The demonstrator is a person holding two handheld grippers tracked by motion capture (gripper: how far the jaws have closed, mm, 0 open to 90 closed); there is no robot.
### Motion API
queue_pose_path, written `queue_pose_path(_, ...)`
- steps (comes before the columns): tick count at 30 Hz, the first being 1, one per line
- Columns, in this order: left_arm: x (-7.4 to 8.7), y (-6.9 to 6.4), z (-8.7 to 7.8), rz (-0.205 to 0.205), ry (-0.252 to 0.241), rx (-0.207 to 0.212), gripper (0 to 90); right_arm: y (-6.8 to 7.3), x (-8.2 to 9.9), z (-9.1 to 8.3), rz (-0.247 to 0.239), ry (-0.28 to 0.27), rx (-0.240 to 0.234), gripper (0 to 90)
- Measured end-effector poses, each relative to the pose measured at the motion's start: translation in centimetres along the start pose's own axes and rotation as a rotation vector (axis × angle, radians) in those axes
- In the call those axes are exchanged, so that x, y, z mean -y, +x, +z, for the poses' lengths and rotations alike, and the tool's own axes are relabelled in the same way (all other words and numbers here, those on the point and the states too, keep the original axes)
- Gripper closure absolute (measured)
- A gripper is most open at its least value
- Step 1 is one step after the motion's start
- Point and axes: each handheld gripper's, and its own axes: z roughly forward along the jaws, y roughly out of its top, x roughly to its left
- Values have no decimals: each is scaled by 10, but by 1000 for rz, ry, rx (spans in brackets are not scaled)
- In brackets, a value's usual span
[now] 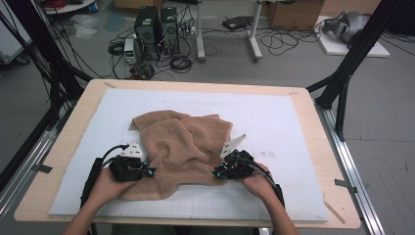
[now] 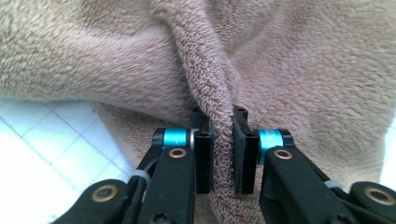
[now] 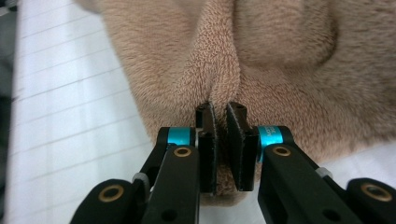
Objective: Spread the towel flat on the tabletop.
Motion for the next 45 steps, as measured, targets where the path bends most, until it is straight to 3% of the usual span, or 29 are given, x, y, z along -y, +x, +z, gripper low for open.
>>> queue_pose_path(3, 1, -7, -7, 12, -16, 8, 820, 6, 8, -9, 9, -26, -15, 837)
queue_pose_path(9, 11, -23, -20, -6, -66, 56, 820, 27, 27, -25, 9, -59, -28, 837)
queue_pose_path(13, 13, -34, -30, 7, -78, 102, 815, 44, 32, -34, -19, -73, -42, 837)
queue_pose_path(15, 13, -38, -37, 13, -94, 111, 746, 52, 34, -37, -34, -66, -57, 834)
queue_pose_path(16, 12, -39, -40, 8, -102, 99, 650, 54, 35, -39, -41, -67, -64, 826)
queue_pose_path(18, 9, -35, -46, -7, -123, 100, 556, 56, 35, -45, -39, -103, -65, 741)
queue_pose_path(20, 4, -30, -48, -14, -139, 80, 515, 51, 34, -52, -13, -168, -71, 675)
queue_pose_path(21, 2, -26, -47, -21, -147, 70, 507, 47, 32, -55, -1, -198, -49, 630)
queue_pose_path(24, -4, -14, -37, -45, -142, 31, 511, 33, 26, -59, 36, -229, -13, 620)
queue_pose_path(29, -11, -1, -7, -49, -79, -50, 536, 9, 16, -41, 59, -171, 69, 600)
queue_pose_path(33, -12, 5, 16, -42, -6, -77, 542, -8, 16, -19, 103, -116, 95, 599)
queue_pose_path(36, -13, 5, 24, -28, -23, -89, 584, -12, 17, -4, 114, -57, 100, 602)
queue_pose_path(39, -15, 1, 27, -5, -26, -80, 730, -10, 18, -1, 110, -82, 137, 696)
queue_pose_path(41, -16, 1, 27, -17, -24, -62, 804, -13, 19, -2, 133, -93, 130, 799)
queue_pose_path(43, -15, 1, 26, -15, -22, -57, 837, -14, 21, -2, 141, -100, 114, 848)
queue_pose_path(45, -15, -1, 23, -16, -20, -54, 849, -12, 19, -3, 117, -86, 128, 860)
